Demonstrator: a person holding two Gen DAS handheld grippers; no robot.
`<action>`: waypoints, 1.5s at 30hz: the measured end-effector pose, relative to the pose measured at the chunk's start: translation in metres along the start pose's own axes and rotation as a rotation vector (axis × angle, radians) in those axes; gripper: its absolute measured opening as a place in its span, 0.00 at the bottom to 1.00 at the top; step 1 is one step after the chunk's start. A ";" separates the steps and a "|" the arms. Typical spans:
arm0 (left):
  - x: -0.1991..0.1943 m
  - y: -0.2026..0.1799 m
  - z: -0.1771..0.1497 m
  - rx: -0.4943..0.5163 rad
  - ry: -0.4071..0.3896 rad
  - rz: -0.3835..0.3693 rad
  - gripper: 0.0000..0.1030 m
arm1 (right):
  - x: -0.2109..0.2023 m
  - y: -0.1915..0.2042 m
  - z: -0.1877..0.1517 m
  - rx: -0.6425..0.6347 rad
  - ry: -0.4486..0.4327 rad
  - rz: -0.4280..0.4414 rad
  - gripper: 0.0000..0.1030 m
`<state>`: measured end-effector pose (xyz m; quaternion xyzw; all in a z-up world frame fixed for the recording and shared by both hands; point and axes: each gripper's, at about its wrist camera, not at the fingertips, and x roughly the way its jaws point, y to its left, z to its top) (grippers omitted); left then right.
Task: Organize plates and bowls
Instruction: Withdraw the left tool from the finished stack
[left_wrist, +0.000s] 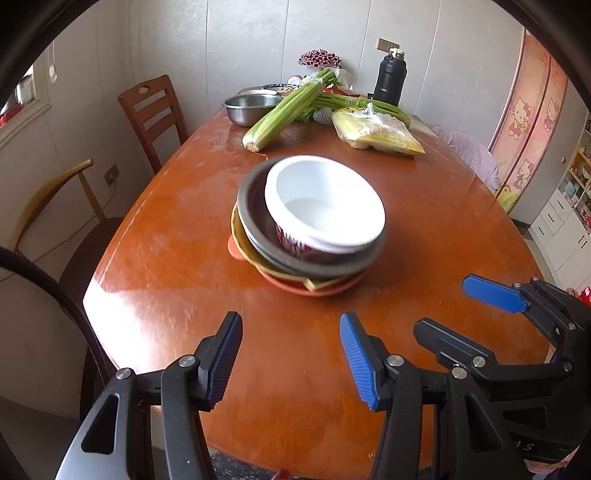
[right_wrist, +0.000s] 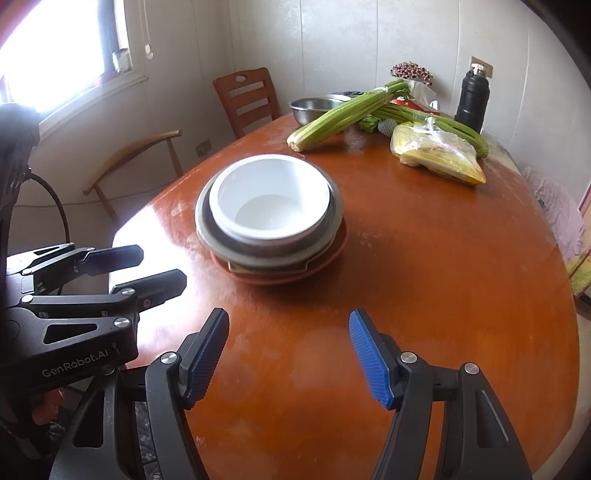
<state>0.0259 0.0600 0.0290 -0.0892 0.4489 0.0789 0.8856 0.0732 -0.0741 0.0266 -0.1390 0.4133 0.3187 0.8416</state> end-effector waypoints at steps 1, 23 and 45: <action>-0.001 -0.001 -0.003 -0.001 0.001 0.000 0.53 | -0.002 0.001 -0.003 0.000 0.000 -0.004 0.68; -0.009 0.003 -0.018 -0.004 0.004 -0.004 0.54 | -0.017 0.011 -0.015 0.015 -0.012 -0.037 0.68; -0.008 0.003 -0.017 0.000 0.004 -0.003 0.54 | -0.020 0.010 -0.016 0.025 -0.014 -0.051 0.68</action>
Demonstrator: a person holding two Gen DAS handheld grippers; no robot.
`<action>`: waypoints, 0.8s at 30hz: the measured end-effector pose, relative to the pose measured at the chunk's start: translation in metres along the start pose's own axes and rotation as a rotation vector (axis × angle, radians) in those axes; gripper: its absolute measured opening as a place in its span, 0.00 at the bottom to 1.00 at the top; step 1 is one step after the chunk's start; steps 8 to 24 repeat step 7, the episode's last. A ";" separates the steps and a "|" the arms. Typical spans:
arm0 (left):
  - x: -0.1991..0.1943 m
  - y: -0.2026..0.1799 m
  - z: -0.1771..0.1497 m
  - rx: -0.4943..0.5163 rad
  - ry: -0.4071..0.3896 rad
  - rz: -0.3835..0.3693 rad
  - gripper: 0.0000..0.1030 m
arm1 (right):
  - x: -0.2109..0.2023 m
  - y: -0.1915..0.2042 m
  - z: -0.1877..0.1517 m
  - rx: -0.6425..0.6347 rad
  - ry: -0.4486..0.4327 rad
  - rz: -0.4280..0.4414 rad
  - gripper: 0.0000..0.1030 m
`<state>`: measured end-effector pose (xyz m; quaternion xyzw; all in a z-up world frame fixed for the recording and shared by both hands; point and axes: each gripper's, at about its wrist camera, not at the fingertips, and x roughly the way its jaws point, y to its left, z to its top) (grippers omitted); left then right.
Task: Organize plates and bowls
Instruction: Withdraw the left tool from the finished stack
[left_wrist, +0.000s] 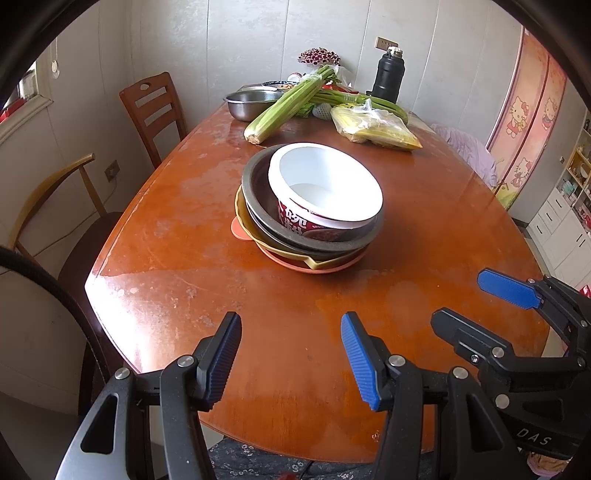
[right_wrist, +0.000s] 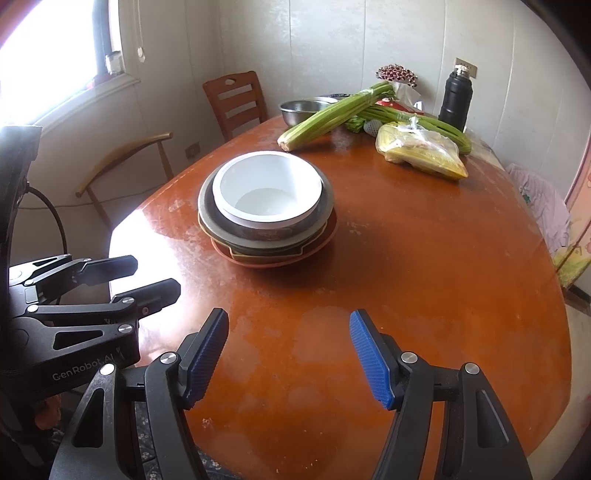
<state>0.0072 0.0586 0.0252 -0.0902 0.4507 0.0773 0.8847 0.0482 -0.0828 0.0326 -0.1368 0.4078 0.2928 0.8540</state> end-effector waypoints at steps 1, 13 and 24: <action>0.001 0.001 0.001 0.000 -0.001 0.002 0.54 | 0.000 0.000 0.000 0.001 0.000 0.000 0.68; 0.009 0.024 0.022 -0.067 -0.073 -0.018 0.62 | 0.007 -0.007 0.004 0.016 0.011 0.009 0.68; 0.009 0.024 0.022 -0.067 -0.073 -0.018 0.62 | 0.007 -0.007 0.004 0.016 0.011 0.009 0.68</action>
